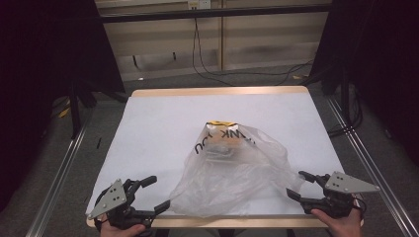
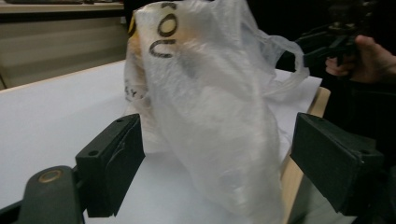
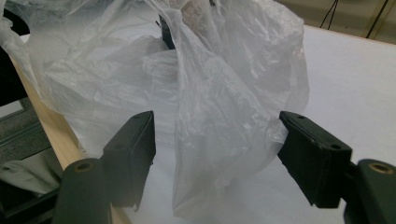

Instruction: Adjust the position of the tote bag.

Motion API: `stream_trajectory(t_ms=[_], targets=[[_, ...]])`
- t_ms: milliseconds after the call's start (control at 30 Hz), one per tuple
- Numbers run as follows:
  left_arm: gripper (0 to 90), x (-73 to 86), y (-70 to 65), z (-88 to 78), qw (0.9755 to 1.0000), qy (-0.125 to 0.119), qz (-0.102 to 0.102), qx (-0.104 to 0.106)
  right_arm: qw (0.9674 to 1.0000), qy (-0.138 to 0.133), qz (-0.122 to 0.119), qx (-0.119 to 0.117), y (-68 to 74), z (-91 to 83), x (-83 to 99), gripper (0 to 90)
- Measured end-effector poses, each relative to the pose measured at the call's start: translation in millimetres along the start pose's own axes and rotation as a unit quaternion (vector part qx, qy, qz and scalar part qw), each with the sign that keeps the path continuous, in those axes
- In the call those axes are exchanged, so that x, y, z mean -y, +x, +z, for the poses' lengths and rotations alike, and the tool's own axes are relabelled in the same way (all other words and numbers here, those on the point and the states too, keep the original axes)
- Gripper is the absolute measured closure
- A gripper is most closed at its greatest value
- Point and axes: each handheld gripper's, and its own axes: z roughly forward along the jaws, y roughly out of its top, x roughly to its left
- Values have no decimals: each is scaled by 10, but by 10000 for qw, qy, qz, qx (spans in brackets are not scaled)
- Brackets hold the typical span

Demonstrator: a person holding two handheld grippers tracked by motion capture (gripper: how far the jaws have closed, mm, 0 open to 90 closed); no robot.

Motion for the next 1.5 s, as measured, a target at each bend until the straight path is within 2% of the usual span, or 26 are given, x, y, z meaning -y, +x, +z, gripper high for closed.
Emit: stream_trajectory(t_ms=[33, 100, 133, 167, 367, 400, 533, 567, 700, 733, 767, 833, 867, 933, 967, 1000, 1033, 1067, 1133, 1200, 1300, 1400, 1500], targets=[[168, -2, -17, 9, 10000, 43, 81, 27, 10000, 14, -13, 0, -5, 6, 3, 288], [168, -2, -31, 26, 10000, 40, 61, 35, 10000, 45, 11, 20, -14, 3, 11, 328], [168, -10, -48, 51, 9999, 38, 8, 138, 10000, 61, 15, -3, -20, 3, 17, 341], [168, -14, -55, 60, 9998, 86, 83, 147, 10000, 86, 46, 12, -22, 3, 22, 368], [168, 33, -54, 143, 9995, 249, 127, 170, 9996, 215, 61, -169, -56, 38, 44, 509], [171, 42, -47, 153, 9992, 279, 115, 248, 9995, 240, 60, -179, -59, 43, 46, 538], [226, 71, -14, 179, 9989, 395, 159, 220, 9992, 286, 59, -279, -60, 57, 48, 681], [241, 100, 28, 193, 9990, 370, 37, 249, 9991, 298, 49, -284, -61, 61, 48, 715], [329, 121, 99, 206, 9983, 526, 85, 232, 9989, 293, 80, -356, -62, 67, 45, 848], [374, 121, 99, 206, 9983, 526, 85, 232, 9989, 289, 81, -356, -61, 66, 43, 860], [386, 132, 110, 219, 9981, 562, 14, 232, 9988, 291, 81, -383, -62, 65, 41, 869], [420, 138, 123, 220, 9975, 671, 30, 230, 9989, 261, 95, -386, -57, 65, 37, 881], [436, 145, 125, 225, 9973, 666, -63, 288, 9989, 259, 82, -389, -57, 63, 35, 883], [482, 146, 130, 218, 9973, 675, -83, 274, 9989, 244, 101, -388, -51, 60, 32, 886], [510, 149, 137, 199, 9966, 769, -155, 270, 9989, 236, 100, -400, -49, 60, 32, 886], [544, 151, 139, 193, 9958, 881, -136, 219, 9988, 235, 97, -407, -49, 60, 32, 886], [561, 160, 141, 209, 9951, 932, -180, 292, 9988, 240, 96, -411, -49, 60, 32, 886], [583, 157, 133, 216, 9945, 987, -199, 274, 9988, 242, 92, -406, -49, 62, 32, 886], [684, 152, 132, 220, 9948, 951, -158, 327, 9988, 259, 109, -413, -51, 66, 33, 886], [768, 144, 125, 237, 9935, 1019, -135, 479, 9988, 250, 99, -420, -53, 66, 33, 886], [834, 139, 107, 245, 9929, 1071, -131, 504, 9987, 243, 95, -434, -53, 61, 26, 887], [857, 127, 109, 226, 9932, 1053, -107, 483, 9988, 231, 90, -434, -46, 58, 21, 887], [857, 107, 118, 202, 9942, 911, -261, 514, 9988, 177, 59, -453, -42, 53, 5, 888]])
